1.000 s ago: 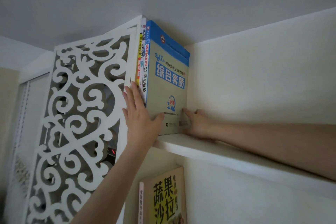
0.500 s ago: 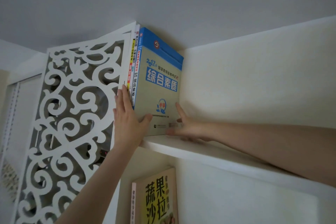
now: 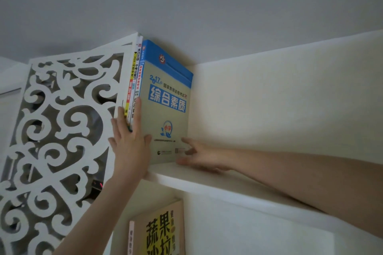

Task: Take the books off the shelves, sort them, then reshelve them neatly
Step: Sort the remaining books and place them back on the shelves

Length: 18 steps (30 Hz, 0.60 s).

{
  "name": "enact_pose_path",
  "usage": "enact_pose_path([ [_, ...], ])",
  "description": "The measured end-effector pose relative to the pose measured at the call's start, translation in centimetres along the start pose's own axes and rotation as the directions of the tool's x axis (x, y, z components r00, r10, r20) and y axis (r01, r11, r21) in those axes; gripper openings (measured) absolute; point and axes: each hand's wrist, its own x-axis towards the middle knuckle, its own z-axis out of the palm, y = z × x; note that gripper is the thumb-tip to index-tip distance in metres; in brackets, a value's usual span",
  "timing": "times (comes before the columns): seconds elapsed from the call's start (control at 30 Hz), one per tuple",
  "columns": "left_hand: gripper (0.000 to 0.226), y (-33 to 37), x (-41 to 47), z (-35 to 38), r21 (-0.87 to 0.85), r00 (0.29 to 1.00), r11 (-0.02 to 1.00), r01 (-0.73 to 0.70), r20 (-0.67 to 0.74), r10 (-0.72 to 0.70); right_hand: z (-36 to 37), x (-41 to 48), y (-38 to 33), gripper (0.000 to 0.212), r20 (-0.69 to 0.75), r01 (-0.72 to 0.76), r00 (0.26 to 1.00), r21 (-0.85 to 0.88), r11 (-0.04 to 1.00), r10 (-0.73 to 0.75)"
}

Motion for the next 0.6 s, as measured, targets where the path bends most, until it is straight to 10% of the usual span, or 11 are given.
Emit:
enact_pose_path([
  [0.2,0.088,0.1,-0.3,0.1,-0.011,0.999,1.0,-0.002,-0.036,0.001,1.0,1.9,0.3,0.035,-0.002,-0.071,0.997,-0.219,0.973,0.072],
  [0.6,0.096,1.5,-0.2,-1.5,-0.135,0.995,0.986,0.098,0.047,-0.092,-0.7,-1.0,-0.8,0.075,0.009,-0.017,1.0,-0.02,1.0,0.017],
])
